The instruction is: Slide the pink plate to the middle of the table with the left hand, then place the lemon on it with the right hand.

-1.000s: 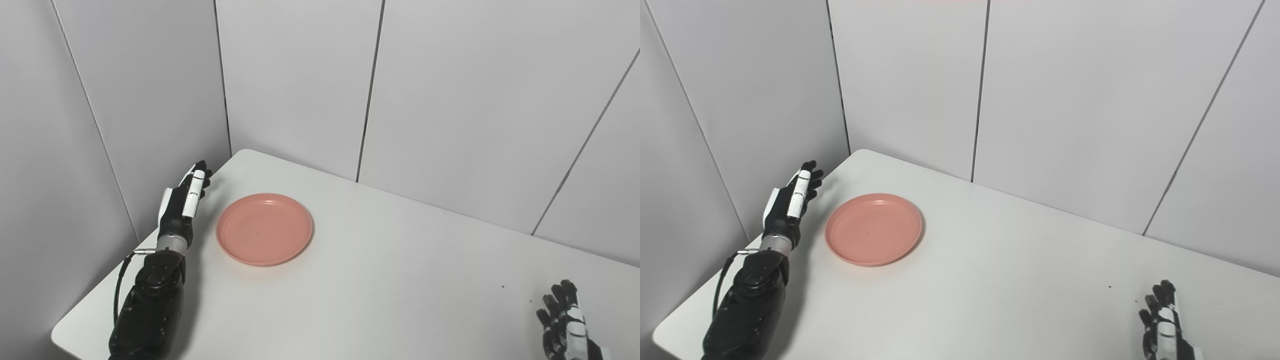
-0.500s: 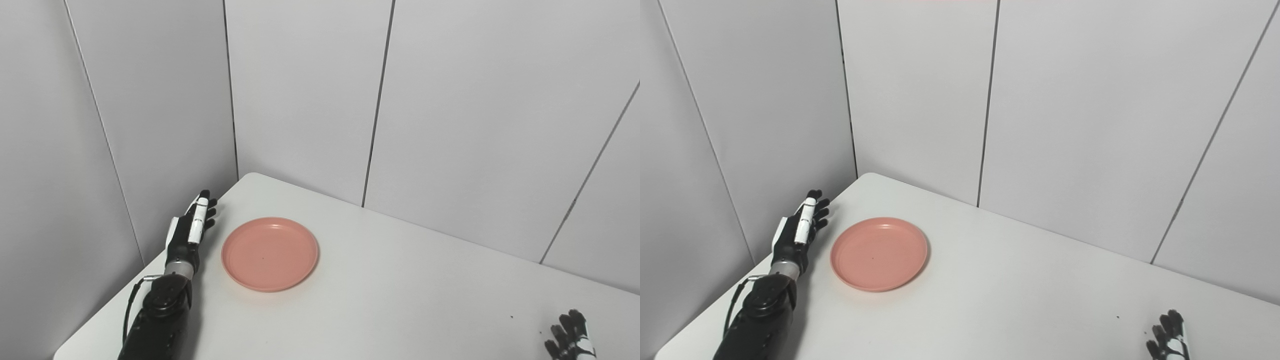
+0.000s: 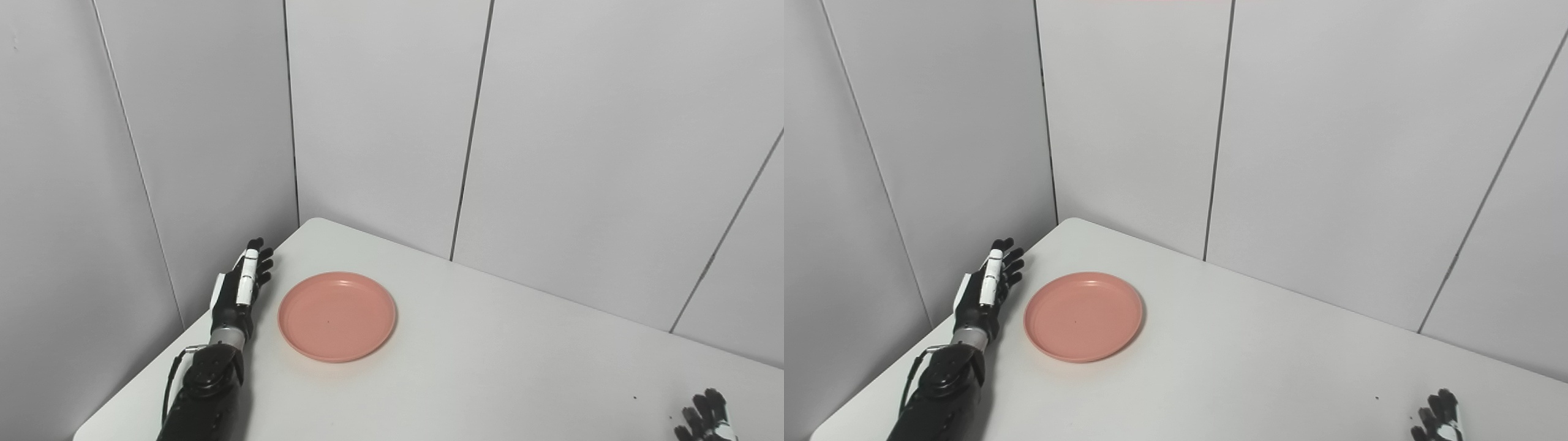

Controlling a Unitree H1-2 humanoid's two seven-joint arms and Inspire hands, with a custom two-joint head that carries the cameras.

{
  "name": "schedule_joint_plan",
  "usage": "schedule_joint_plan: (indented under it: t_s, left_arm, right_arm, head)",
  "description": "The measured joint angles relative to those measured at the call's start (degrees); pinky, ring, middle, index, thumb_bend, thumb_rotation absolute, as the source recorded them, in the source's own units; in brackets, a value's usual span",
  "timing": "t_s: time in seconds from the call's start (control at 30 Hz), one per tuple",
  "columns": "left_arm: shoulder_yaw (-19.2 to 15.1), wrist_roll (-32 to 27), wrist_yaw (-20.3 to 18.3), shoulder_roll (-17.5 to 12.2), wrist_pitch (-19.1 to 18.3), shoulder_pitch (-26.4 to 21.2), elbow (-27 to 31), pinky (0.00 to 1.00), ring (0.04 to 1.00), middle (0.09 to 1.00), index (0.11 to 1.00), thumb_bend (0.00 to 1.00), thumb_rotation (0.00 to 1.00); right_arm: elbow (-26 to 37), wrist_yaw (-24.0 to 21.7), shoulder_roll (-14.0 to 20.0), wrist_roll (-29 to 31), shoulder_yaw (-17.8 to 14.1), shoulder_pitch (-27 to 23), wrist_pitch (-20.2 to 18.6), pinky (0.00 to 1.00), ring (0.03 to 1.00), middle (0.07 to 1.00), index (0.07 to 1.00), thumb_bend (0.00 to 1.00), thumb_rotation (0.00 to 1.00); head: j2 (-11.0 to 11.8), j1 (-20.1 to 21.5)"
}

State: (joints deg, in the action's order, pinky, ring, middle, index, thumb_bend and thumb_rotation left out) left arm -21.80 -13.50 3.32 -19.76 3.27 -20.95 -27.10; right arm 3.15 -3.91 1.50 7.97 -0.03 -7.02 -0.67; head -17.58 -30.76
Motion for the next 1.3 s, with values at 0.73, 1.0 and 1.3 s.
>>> schedule_joint_plan:
  t_s: [0.73,1.0,1.3]
  left_arm:
    - [2.6,0.1,0.2,1.4,0.0,0.0,1.2,0.91,0.908,0.891,0.891,0.61,1.00]
    - [4.2,0.3,0.3,2.3,-0.3,0.0,2.0,0.93,0.918,0.900,0.896,0.60,1.00]
    - [5.4,0.4,0.3,2.7,-0.4,0.0,2.4,0.94,0.926,0.907,0.904,0.63,1.00]
  right_arm:
    - [2.2,0.1,-0.1,-0.2,-0.1,0.5,0.0,1.00,1.000,1.000,1.000,0.20,1.00]
    - [2.2,0.2,-0.5,-0.2,-0.1,0.5,0.0,1.00,1.000,1.000,1.000,0.20,1.00]
    - [2.6,0.2,-0.7,-0.6,0.1,0.7,0.0,1.00,1.000,1.000,1.000,0.22,1.00]
  head:
    - [-1.1,0.0]
    - [-1.4,0.3]
    - [-2.2,1.6]
